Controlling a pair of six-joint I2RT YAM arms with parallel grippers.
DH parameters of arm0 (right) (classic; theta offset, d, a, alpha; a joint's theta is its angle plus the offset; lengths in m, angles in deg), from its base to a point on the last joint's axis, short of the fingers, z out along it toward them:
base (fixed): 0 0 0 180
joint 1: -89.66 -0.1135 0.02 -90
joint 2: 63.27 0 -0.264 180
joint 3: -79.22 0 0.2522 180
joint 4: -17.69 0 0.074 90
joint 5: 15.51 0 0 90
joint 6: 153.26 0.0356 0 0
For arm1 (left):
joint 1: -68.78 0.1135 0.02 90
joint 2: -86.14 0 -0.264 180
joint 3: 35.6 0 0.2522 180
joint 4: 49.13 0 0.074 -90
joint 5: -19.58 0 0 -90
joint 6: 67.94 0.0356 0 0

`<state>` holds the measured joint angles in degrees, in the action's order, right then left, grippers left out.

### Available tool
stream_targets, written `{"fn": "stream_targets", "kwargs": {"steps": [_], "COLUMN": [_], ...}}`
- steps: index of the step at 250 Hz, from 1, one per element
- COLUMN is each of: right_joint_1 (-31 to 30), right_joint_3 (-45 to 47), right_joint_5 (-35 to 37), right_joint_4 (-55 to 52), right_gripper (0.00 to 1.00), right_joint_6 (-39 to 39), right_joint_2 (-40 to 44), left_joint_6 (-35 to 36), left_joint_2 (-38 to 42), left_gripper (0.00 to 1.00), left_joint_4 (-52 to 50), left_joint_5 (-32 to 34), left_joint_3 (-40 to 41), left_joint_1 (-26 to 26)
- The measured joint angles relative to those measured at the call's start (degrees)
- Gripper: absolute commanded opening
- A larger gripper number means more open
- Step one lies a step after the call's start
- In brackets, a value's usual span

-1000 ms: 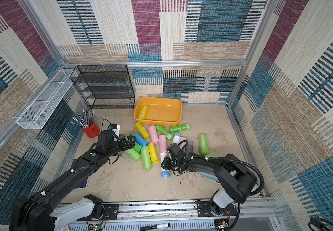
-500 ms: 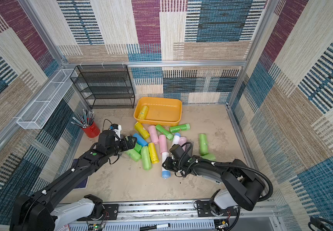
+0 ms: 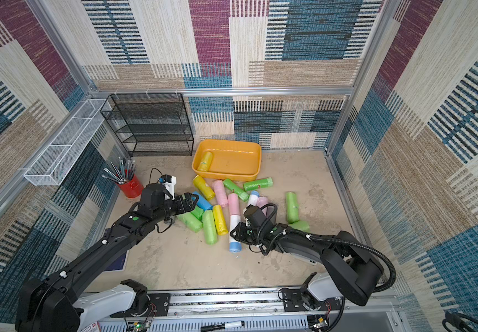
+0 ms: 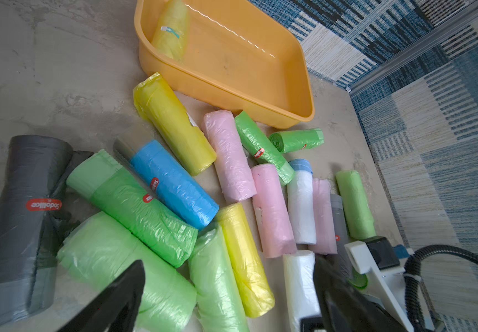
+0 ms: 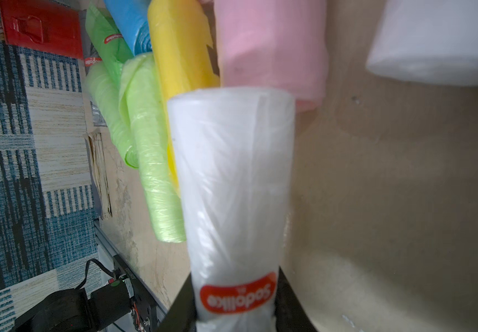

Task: Put the roll of trash bags into the storage box
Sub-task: Pick up the roll of trash bags from the center of the board.

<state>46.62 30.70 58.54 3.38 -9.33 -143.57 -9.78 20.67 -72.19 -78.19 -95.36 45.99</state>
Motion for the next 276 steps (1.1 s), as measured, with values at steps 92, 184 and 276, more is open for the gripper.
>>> {"fn": "stream_targets", "kwargs": {"steps": [92,184,276], "right_joint_1": [0.0,0.0,0.0], "right_joint_3": [-1.3,-2.4,-6.1], "right_joint_5": [-2.2,-3.8,-2.9], "right_joint_4": [4.0,8.2,7.9], "right_gripper": [0.18,0.18,0.18], "right_joint_6": [2.6,4.5,3.9], "right_joint_2": [-2.0,-4.7,-2.2], "left_joint_6": [-1.5,-3.4,-3.6], "left_joint_2": [1.7,2.8,4.5], "left_gripper": [0.93,0.92,0.91], "left_joint_4": [-1.3,-2.6,-2.6], "left_joint_5": [-1.2,-4.0,-4.6], "left_joint_3": [0.0,-0.8,-0.5], "left_joint_1": [0.0,0.0,0.0]}}
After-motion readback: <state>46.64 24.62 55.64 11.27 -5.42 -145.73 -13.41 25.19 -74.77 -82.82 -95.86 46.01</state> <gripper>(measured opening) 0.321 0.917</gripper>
